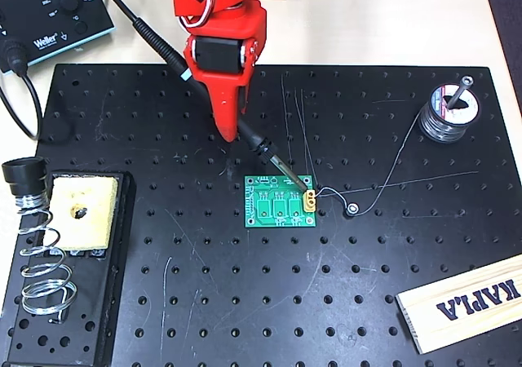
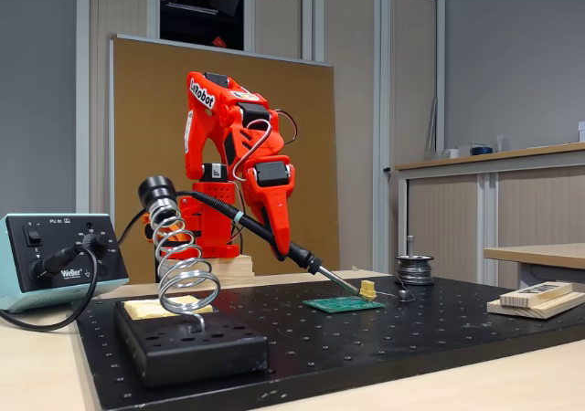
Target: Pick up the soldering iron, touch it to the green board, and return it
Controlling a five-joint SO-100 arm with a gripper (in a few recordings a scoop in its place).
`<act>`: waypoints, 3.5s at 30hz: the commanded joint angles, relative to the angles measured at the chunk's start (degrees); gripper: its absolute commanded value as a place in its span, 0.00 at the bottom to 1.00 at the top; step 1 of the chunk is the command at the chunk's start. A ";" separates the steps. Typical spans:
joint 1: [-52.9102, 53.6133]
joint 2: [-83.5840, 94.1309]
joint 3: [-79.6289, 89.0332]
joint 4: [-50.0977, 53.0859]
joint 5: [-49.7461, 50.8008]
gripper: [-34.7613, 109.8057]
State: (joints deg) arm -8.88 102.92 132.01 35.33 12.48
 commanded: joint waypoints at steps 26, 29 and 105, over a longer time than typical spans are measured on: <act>4.48 2.02 -7.82 6.42 -5.62 0.24; 3.43 -2.99 -11.87 5.89 -5.62 0.24; 0.97 -8.00 -12.83 4.83 -5.54 0.24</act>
State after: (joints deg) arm -6.42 92.99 120.23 39.81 6.50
